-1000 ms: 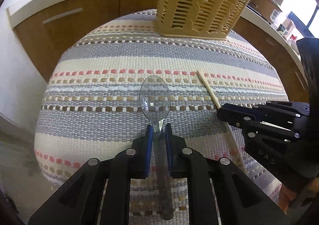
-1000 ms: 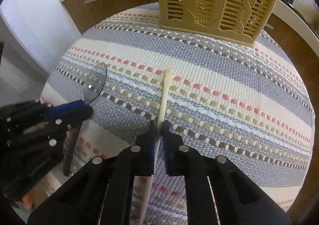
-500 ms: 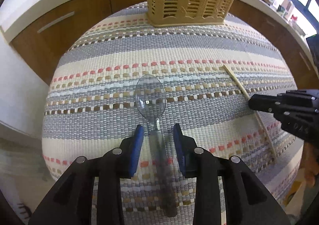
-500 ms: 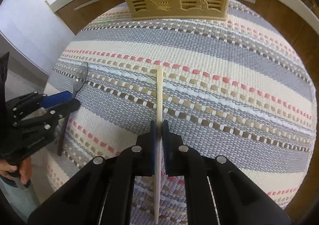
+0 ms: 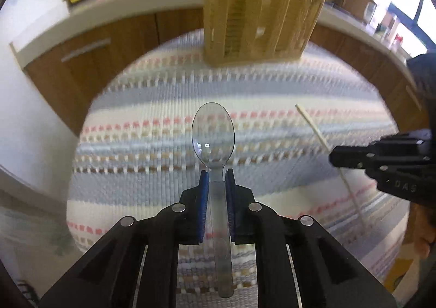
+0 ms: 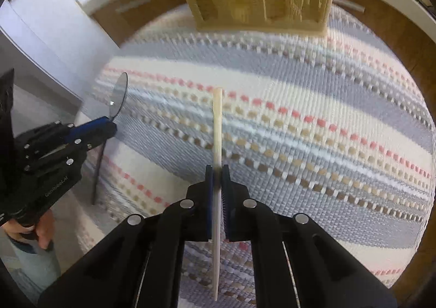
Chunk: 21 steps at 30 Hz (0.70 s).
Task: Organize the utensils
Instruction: 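Carry the spoon and spatula into the yellow basket and open both tools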
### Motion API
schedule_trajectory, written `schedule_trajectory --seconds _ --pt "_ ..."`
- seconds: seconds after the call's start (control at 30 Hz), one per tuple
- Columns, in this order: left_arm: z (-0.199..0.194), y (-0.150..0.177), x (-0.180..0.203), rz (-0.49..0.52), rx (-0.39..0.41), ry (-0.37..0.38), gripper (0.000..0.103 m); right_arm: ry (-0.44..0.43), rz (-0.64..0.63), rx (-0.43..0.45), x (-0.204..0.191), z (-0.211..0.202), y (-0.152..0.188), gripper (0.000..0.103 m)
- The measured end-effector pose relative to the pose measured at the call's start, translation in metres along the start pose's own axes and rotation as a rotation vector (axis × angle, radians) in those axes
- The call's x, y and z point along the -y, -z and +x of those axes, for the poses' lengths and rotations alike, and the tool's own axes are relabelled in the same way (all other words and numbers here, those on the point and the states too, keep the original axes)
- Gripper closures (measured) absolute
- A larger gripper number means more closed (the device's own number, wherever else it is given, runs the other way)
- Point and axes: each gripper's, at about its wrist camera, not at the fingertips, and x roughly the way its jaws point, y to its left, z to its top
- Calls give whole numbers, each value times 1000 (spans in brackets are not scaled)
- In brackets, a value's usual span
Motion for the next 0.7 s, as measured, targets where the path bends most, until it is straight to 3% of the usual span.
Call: schedule_trajectory --seconds 0.3,0.7 --pt "-66 -46 4 -33 274 57 93 -81 -65 231 -4 -70 -24 99" --pt "-118 -127 27 22 512 34 93 -92 -98 629 1 -151 -89 99"
